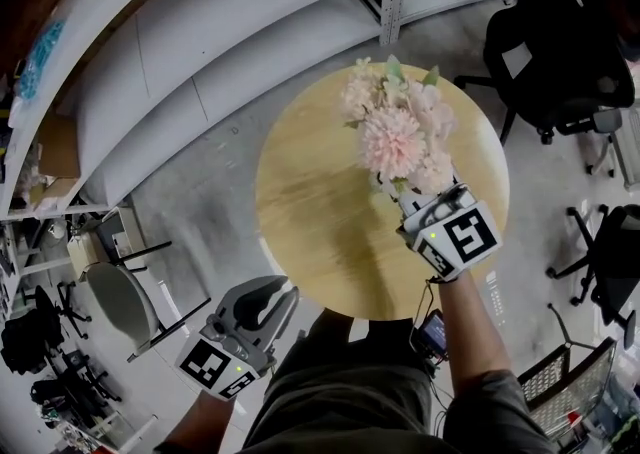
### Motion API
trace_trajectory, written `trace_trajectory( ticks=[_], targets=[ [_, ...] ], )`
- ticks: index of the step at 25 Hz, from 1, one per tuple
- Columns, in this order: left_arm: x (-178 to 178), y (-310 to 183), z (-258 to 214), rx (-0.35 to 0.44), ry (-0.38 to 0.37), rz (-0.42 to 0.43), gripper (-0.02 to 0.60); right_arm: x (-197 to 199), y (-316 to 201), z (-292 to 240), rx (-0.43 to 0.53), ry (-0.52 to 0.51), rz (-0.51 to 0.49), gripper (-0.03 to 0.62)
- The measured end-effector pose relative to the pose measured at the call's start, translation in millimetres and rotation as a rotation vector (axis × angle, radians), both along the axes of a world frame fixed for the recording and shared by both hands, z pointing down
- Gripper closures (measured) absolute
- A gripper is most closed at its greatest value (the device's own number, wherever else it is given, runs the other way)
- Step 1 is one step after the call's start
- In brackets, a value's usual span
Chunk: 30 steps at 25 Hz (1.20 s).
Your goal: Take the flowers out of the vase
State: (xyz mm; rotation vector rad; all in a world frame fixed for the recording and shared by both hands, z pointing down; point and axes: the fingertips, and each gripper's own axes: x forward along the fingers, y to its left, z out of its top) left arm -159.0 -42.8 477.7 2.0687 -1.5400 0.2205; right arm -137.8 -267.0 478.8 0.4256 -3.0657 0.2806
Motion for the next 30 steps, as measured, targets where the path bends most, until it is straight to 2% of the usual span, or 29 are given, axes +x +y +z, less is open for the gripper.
trace_trajectory(
  ticks=[12,23,30],
  targets=[
    [-8,-19,-62,0.161,-0.006,0.015,0.502,10,-7,-107,-0.016,-0.097,0.065,0.549],
    [-15,-30,-110,0.301,0.004,-0.011,0.505,31,8,-207,0.031,-0.157,0.081,0.553],
    [-17,-34,-124,0.349,0.001,-0.036,0.506,47,20,-248,0.035,-0.196,0.074,0.554]
  ],
)
